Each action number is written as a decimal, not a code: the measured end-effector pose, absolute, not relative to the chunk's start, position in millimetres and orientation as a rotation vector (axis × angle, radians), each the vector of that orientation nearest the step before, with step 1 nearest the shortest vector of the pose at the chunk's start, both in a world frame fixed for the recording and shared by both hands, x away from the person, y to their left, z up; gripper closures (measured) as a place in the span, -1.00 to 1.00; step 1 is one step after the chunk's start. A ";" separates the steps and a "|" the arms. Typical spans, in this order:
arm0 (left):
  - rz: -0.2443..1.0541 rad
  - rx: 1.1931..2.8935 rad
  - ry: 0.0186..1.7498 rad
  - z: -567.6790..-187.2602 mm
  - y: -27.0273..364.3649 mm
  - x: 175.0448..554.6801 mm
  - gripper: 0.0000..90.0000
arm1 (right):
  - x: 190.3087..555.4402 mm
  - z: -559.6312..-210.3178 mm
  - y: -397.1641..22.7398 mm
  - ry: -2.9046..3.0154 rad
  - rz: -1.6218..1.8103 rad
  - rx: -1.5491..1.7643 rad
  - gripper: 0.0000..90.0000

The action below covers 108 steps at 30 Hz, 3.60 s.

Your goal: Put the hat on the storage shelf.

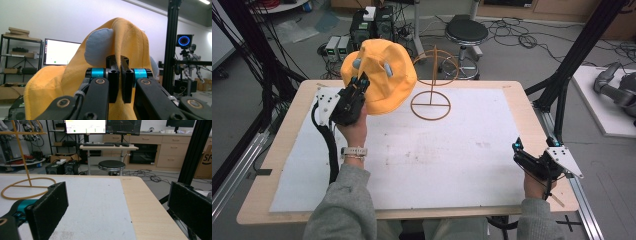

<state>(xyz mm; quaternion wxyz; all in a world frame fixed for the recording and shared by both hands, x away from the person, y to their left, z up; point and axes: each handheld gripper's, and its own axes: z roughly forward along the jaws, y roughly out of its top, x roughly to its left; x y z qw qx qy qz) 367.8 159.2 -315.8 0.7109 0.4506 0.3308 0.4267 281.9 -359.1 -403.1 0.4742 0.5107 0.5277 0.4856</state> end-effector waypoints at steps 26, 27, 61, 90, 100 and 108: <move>0.894 0.954 0.664 -289.7 131.6 381.0 0.94 | 276.7 -401.3 -362.1 1.243 1.131 1.224 -0.99; 0.889 0.960 0.664 -289.4 128.9 383.1 0.94 | 276.6 -401.5 -363.2 1.242 1.124 1.223 -0.99; 0.773 1.040 0.737 -284.7 57.9 453.6 0.94 | 260.5 -400.4 -376.7 1.218 1.106 1.230 -0.98; 0.724 1.171 0.809 -298.2 29.2 497.0 0.92 | 261.6 -402.1 -378.4 1.215 1.081 1.238 -0.98; 0.734 1.188 0.801 -301.7 25.8 497.2 0.83 | 261.5 -402.2 -379.9 1.206 1.081 1.241 -0.98; 0.762 1.188 0.808 -306.1 24.5 494.9 0.39 | 260.3 -401.5 -379.5 1.196 1.076 1.234 -0.98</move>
